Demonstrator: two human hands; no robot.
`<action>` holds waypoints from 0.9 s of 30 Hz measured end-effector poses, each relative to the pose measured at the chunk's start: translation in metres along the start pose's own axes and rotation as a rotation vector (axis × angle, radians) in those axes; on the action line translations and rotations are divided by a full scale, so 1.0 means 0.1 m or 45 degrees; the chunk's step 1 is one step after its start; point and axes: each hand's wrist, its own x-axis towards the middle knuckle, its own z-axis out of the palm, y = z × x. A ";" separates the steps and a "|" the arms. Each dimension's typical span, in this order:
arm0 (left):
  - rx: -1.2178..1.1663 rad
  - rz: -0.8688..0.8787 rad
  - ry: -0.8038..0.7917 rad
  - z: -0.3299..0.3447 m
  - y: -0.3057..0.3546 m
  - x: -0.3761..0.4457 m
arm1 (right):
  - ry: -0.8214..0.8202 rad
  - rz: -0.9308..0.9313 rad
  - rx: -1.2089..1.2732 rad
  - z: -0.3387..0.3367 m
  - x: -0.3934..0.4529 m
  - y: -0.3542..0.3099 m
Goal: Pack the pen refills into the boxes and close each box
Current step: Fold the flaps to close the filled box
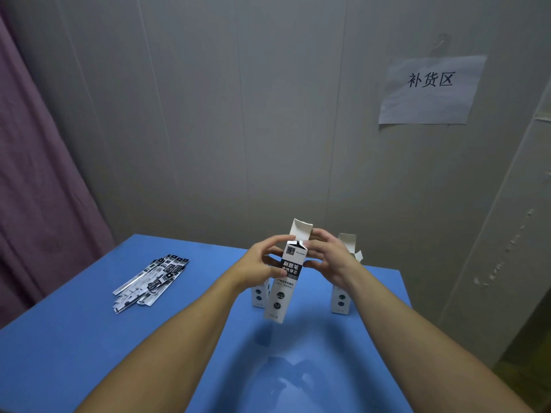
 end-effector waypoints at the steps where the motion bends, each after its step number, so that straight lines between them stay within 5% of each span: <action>1: -0.009 -0.008 -0.012 -0.01 0.00 0.00 | -0.004 -0.025 0.020 0.00 0.00 -0.01; 12: -0.106 0.005 0.069 -0.07 -0.01 -0.02 | -0.096 -0.065 0.133 -0.01 0.01 -0.03; 27: -0.134 -0.006 0.094 -0.01 -0.07 0.04 | -0.018 -0.182 -0.202 0.02 -0.07 -0.05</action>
